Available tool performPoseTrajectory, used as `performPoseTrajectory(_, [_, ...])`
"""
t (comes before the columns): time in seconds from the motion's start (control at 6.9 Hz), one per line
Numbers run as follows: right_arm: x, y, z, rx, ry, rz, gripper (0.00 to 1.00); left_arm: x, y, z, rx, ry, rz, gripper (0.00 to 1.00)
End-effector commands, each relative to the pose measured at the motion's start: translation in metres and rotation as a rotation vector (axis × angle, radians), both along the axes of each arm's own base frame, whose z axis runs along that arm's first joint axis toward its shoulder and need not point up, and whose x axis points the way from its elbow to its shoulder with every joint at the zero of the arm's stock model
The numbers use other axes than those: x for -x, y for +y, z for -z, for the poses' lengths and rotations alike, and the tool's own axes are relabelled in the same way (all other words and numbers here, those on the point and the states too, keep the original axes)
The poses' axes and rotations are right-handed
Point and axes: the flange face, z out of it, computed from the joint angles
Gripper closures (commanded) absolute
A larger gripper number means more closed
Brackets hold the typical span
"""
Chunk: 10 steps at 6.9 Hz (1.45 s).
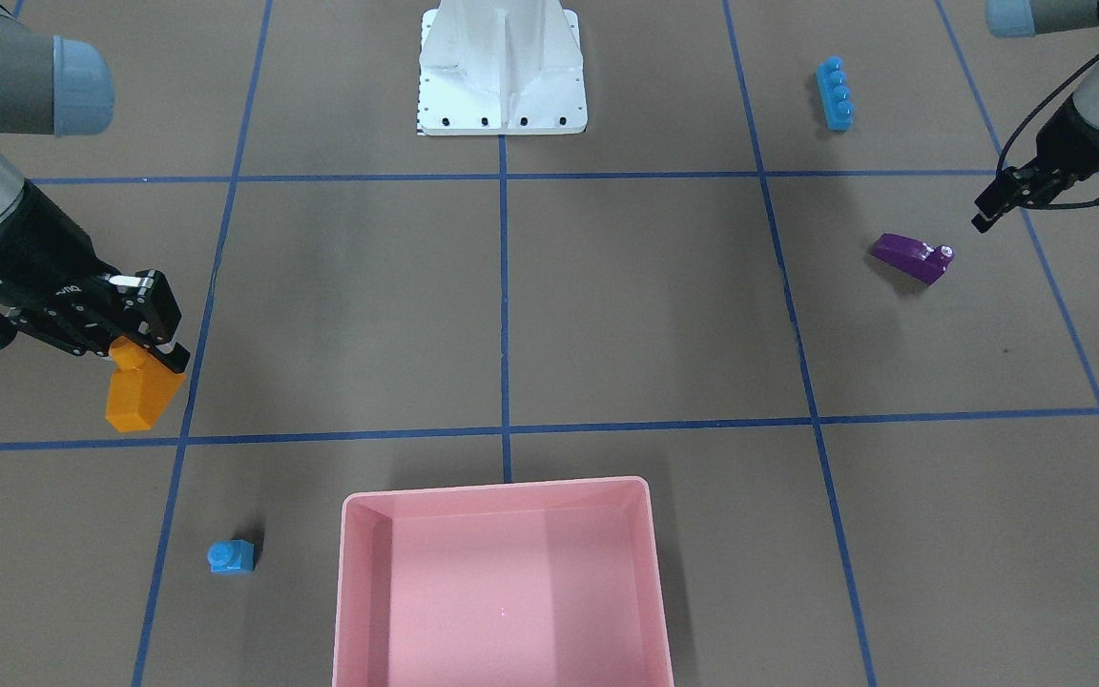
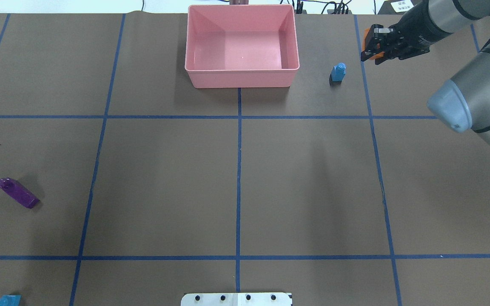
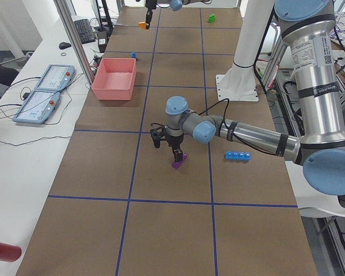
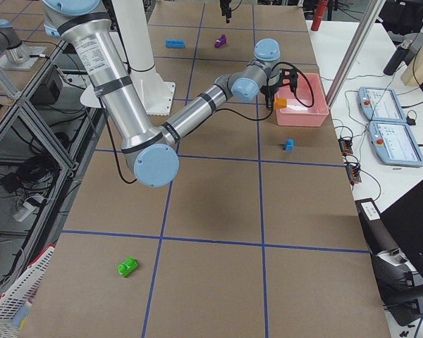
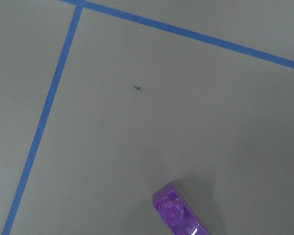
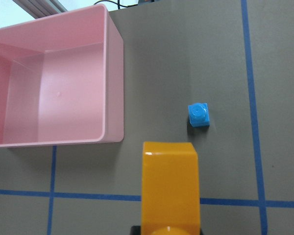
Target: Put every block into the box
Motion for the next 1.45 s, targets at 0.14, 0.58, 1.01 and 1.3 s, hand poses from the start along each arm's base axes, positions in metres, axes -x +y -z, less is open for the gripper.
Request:
performPoseTrajectory(0.14, [0.036,-0.038,0.053,-0.037,0.012,-0.063,1.00,-0.069,0.017,-0.021,0.054,-0.066,0.085,0.00])
performPoseTrajectory(0.58, [0.042,-0.055,0.086,-0.076,0.013,-0.093,1.00,-0.101,0.015,-0.042,0.066,-0.065,0.121,0.00])
performPoseTrajectory(1.01, [0.047,-0.067,0.097,-0.082,0.022,-0.112,1.00,-0.111,0.011,-0.047,0.059,-0.079,0.132,0.00])
performPoseTrajectory(1.3, [0.049,-0.069,0.098,-0.081,0.022,-0.112,1.00,-0.111,0.012,-0.049,0.063,-0.081,0.128,0.00])
